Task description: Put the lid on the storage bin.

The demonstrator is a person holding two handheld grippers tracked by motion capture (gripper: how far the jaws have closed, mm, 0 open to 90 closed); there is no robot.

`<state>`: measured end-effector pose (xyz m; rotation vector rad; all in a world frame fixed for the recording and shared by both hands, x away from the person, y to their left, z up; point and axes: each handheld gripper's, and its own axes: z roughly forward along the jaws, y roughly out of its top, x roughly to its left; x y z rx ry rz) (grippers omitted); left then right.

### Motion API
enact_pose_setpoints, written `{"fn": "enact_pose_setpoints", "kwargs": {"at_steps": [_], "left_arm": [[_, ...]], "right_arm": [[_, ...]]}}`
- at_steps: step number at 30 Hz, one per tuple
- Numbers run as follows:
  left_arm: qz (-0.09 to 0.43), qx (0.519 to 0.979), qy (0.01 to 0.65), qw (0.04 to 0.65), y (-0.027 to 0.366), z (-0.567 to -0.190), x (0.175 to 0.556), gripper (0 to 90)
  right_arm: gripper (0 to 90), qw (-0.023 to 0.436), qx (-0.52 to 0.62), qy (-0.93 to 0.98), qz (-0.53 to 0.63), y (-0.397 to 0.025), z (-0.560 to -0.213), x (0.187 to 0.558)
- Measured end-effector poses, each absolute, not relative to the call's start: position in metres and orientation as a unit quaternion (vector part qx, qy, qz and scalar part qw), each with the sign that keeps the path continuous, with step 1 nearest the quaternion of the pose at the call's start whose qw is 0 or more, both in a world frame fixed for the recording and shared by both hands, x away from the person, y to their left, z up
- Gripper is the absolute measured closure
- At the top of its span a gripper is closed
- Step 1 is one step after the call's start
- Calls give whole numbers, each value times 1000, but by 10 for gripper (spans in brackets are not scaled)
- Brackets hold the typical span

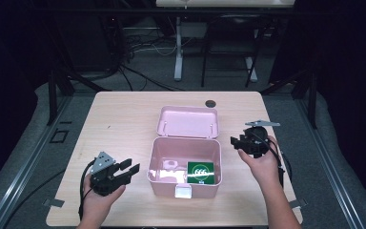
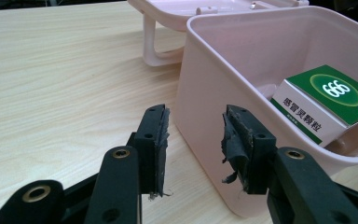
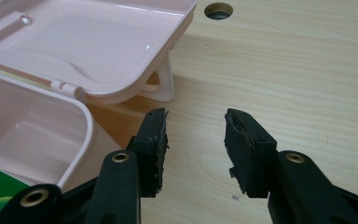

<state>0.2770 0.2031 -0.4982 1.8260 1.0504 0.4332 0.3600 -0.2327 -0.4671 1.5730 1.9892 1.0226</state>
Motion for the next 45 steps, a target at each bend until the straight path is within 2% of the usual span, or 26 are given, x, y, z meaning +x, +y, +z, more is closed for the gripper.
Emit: {"fn": "enact_pose_setpoints", "kwargs": {"at_steps": [2,3,13,24,37,45], "left_arm": [[179,747,426,478,201,-496,277,598],[179,746,424,481,200,-495,277,602],[174,757,407,481,186,-485,286,622],[168,761,404,479,175,-478,305,673],[158,765,407,473,166,-480,317,709],[156,774,399,467,160,-482,315,770]], "right_arm": [[589,198,561,717,363,-230,-467,365],[597,175,565,716,371,-231,-465,369],[624,137,563,726,369,-225,-445,387],[636,114,568,736,350,-211,-427,405],[649,110,588,733,323,-196,-426,441],[674,101,609,727,299,-191,-430,460]]}}
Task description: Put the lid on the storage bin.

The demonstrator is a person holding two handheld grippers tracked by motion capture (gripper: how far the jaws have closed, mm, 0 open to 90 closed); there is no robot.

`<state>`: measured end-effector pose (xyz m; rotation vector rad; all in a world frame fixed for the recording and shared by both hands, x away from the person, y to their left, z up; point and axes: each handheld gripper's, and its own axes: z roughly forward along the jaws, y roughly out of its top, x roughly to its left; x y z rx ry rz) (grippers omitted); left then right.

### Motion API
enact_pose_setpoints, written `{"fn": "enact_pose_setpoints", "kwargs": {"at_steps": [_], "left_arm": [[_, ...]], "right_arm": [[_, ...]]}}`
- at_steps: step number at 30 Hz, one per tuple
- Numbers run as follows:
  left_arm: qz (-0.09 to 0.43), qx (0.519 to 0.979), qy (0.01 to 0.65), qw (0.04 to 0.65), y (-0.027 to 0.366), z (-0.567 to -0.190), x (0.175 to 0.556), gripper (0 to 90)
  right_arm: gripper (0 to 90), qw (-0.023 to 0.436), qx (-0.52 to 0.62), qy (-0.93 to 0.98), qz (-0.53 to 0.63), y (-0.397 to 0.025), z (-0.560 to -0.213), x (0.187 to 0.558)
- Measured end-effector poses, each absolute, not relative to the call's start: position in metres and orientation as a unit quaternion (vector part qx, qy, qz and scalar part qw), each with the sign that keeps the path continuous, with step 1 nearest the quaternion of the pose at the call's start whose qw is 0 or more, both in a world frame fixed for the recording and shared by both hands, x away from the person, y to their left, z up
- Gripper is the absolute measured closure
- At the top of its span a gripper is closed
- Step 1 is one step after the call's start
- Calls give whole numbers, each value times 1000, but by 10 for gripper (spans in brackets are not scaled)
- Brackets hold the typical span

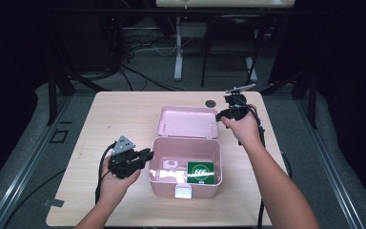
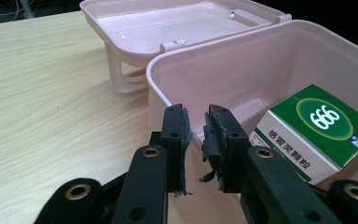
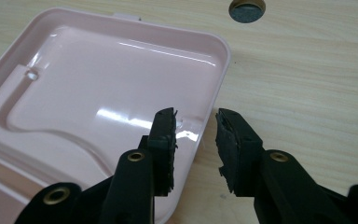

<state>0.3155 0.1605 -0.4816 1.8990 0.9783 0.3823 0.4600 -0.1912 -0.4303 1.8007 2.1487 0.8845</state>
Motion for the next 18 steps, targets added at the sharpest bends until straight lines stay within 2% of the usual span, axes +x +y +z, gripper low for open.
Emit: {"fn": "enact_pose_setpoints", "kwargs": {"at_steps": [18], "left_arm": [[163,775,396,465,158,-483,315,791]], "right_arm": [[718,87,649,706,270,-189,-451,492]]}}
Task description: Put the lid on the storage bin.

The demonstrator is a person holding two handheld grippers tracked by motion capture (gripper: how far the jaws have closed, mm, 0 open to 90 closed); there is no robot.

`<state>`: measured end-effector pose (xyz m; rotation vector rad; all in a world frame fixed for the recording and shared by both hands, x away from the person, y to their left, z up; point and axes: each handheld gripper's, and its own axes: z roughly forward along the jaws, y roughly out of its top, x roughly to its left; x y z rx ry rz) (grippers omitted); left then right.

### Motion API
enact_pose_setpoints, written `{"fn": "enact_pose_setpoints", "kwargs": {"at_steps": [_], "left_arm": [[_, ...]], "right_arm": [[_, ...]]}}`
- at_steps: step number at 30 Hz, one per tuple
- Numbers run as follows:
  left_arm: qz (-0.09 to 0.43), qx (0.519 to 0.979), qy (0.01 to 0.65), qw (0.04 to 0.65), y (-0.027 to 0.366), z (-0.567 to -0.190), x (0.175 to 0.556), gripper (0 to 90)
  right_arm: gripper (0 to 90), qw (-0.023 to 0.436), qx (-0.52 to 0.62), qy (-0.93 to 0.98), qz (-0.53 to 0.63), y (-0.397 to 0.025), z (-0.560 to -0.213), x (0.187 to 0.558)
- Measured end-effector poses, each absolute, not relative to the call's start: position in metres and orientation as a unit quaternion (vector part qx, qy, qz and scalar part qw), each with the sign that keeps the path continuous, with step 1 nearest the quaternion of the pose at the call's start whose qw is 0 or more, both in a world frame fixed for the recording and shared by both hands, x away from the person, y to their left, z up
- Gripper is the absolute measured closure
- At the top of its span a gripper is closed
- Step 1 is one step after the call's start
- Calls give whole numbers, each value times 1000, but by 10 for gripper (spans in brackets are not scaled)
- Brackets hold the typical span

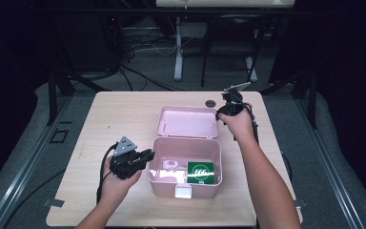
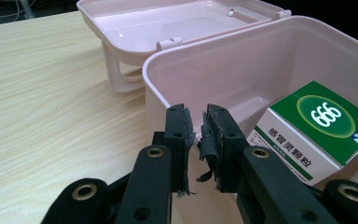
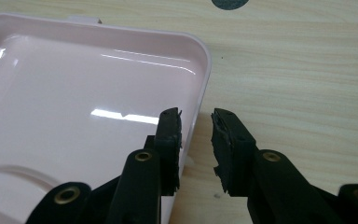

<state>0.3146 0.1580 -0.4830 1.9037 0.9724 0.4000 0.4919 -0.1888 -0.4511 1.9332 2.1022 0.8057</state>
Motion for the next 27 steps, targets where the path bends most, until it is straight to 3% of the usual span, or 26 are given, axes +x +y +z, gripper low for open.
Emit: {"fn": "enact_pose_setpoints", "kwargs": {"at_steps": [13,27], "left_arm": [[161,775,396,466,158,-483,315,792],[160,774,397,466,159,-483,315,792]], "right_arm": [[734,76,663,697,264,-185,-463,502],[836,82,672,690,256,-181,-463,504]]}}
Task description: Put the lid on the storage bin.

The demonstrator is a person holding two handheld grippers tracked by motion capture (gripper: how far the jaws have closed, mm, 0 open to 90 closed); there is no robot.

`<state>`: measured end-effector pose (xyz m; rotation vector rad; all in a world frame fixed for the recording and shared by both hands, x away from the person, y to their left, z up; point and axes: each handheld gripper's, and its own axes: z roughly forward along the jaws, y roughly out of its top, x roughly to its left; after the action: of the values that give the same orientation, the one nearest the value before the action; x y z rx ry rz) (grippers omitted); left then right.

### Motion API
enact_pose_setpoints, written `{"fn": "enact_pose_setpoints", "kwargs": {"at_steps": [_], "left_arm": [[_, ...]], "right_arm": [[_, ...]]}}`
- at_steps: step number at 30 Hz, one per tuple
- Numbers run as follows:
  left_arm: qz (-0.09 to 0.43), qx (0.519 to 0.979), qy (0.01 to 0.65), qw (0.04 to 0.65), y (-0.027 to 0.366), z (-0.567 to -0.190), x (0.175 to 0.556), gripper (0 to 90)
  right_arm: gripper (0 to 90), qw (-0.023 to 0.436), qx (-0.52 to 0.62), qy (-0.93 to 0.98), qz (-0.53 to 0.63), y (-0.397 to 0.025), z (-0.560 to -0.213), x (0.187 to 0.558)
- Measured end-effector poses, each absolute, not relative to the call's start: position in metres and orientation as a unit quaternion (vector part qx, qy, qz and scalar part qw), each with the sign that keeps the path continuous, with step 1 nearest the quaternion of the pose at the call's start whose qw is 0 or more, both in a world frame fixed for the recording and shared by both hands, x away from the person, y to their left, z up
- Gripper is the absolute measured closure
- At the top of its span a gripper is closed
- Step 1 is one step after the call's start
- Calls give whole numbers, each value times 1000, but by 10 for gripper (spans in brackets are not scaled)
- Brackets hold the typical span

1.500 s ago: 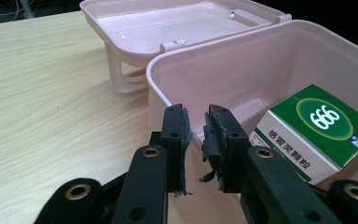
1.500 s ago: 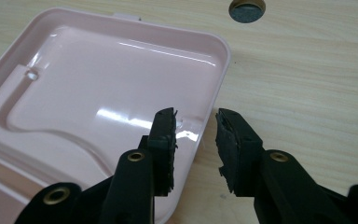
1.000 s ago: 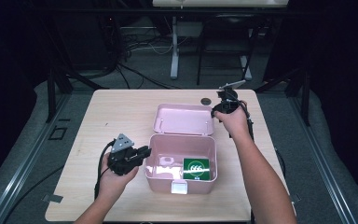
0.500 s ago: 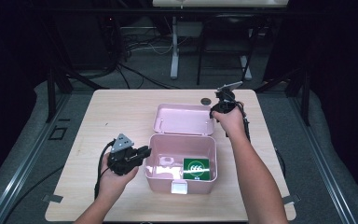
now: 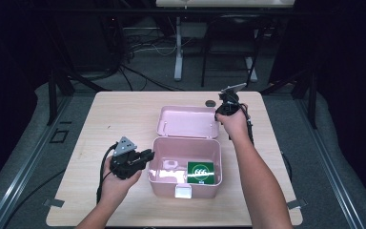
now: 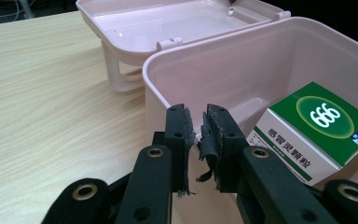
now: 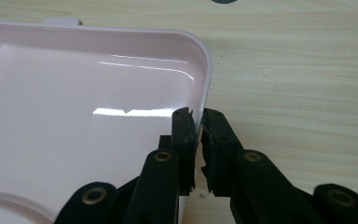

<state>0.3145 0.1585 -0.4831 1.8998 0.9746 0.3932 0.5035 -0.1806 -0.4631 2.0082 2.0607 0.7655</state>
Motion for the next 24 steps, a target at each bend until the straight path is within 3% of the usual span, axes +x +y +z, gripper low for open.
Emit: {"fn": "enact_pose_setpoints", "kwargs": {"at_steps": [17,24], "left_arm": [[160,774,398,466,159,-483,314,796],[160,775,397,465,159,-482,314,796]], "right_arm": [[860,110,663,683,287,-180,-448,495],[869,142,642,693,298,-174,-430,487]]}}
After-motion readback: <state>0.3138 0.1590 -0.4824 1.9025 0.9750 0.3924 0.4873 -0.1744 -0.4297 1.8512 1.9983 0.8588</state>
